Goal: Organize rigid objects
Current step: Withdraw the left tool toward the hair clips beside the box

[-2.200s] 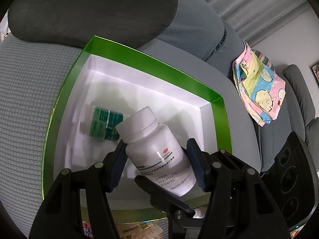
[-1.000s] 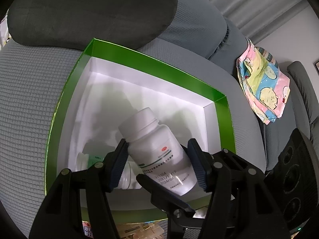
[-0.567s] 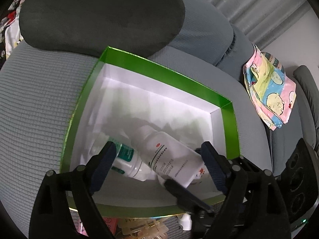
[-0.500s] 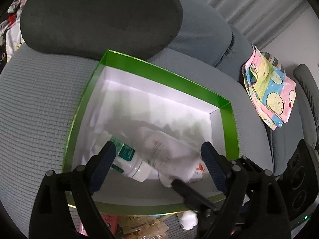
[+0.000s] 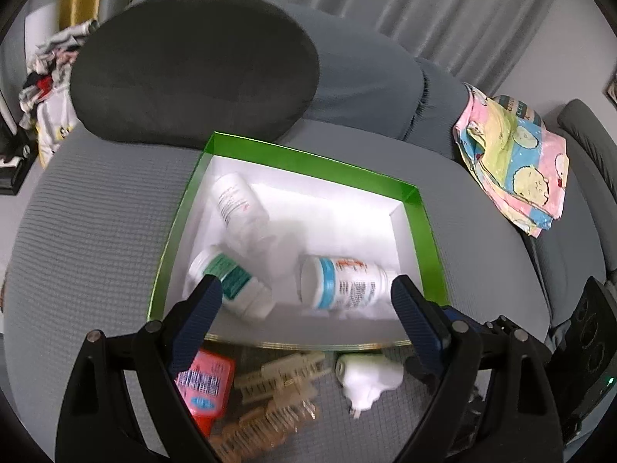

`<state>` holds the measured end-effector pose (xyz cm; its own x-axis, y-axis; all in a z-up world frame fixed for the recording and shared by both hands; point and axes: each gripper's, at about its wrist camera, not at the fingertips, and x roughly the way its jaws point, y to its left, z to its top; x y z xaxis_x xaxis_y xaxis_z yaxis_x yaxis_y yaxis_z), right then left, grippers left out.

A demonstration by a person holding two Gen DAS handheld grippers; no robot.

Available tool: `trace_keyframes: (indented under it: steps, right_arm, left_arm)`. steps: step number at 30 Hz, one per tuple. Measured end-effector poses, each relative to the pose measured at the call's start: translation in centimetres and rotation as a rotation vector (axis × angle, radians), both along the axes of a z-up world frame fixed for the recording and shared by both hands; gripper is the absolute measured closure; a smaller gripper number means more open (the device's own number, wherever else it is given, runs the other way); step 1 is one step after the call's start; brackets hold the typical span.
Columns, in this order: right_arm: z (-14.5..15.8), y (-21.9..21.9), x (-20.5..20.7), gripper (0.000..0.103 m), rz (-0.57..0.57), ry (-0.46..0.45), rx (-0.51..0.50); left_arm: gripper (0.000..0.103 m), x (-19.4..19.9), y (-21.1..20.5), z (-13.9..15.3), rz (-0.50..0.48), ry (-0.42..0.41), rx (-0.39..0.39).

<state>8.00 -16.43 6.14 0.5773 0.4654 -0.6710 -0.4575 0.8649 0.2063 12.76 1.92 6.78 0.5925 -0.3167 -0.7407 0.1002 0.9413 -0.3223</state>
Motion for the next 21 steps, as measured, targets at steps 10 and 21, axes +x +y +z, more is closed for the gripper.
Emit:
trace_keyframes:
  steps: [10,21]
  right_arm:
    - [0.9,-2.0,-5.8,0.049,-0.027,0.026,0.071]
    - [-0.8,-2.3,-9.1,0.045,-0.009,0.081,0.068]
  left_arm:
    - [0.014,-7.2,-0.3,0.0,-0.006,-0.048,0.081]
    - [0.014,-12.5,6.5,-3.2,0.152,0.036,-0.042]
